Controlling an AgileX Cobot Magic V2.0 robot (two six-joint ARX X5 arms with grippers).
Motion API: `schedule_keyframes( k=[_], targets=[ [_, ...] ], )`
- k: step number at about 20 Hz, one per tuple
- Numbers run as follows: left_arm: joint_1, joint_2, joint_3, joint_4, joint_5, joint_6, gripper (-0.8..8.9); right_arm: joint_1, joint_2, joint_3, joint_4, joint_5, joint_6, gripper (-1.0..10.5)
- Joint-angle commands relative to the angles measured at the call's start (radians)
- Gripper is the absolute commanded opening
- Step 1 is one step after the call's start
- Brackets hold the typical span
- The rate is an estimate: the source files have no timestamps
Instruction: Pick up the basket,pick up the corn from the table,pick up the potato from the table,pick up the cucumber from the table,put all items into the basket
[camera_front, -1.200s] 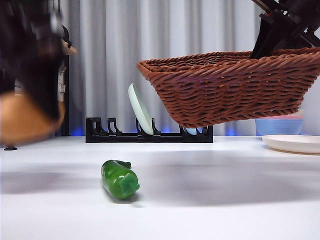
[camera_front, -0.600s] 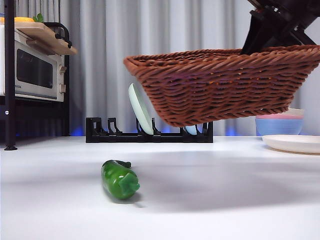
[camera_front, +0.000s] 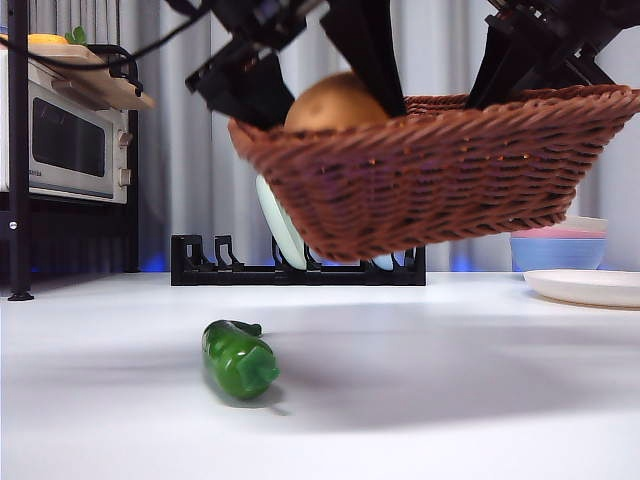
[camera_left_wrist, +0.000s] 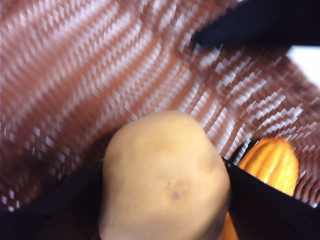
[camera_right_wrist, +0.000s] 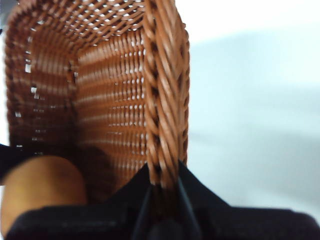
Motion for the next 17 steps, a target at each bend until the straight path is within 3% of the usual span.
schedule_keyframes(
  k=[1, 7, 13, 17],
  targets=[
    [-0.008, 0.003, -0.006, -0.003, -0.002, -0.006, 5.66, 0.002, 0.001, 0.000, 0.019, -0.012, 0.021, -0.2],
    [-0.022, -0.057, 0.122, -0.087, 0.001, 0.001, 5.66, 0.001, 0.001, 0.000, 0.030, -0.011, 0.021, -0.2],
    [-0.042, -0.238, 0.274, -0.403, -0.005, 0.059, 5.65, -0.018, 0.001, 0.000, 0.086, 0.038, 0.018, -0.2],
    [-0.057, -0.324, 0.272, -0.692, -0.151, 0.028, 5.62, -0.084, 0.001, 0.000, 0.140, 0.037, 0.018, -0.2]
  ],
)
